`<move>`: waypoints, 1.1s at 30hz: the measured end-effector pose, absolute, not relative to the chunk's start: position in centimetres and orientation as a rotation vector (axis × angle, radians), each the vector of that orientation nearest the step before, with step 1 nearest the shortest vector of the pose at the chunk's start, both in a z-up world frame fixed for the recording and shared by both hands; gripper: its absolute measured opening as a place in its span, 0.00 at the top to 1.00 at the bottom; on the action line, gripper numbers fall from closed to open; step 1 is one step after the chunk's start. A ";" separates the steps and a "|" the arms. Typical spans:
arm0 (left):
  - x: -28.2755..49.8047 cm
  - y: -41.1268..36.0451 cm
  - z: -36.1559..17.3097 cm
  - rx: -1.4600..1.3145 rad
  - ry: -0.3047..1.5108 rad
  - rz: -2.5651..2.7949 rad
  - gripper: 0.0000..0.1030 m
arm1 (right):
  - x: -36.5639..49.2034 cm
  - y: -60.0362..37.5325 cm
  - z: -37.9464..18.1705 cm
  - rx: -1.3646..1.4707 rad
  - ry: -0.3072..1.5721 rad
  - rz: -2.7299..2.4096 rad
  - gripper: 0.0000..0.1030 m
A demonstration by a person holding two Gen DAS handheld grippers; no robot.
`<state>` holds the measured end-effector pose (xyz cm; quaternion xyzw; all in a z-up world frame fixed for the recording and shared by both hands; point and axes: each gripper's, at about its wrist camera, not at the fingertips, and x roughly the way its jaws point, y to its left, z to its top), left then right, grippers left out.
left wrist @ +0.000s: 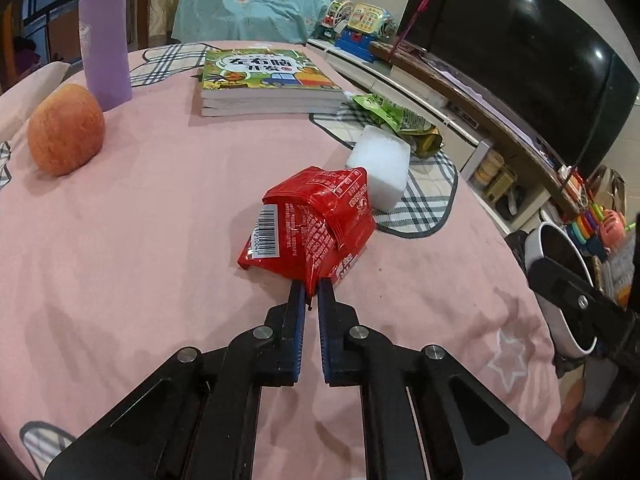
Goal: Collect trash
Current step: 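Grasp the red snack bag with the left gripper while the right grasps the white sponge block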
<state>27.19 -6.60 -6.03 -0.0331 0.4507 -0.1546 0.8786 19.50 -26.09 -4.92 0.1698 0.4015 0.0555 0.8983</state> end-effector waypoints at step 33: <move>24.5 -1.0 -6.6 -0.198 0.923 -0.229 0.97 | 27.2 -20.5 -7.0 0.258 0.844 0.126 0.47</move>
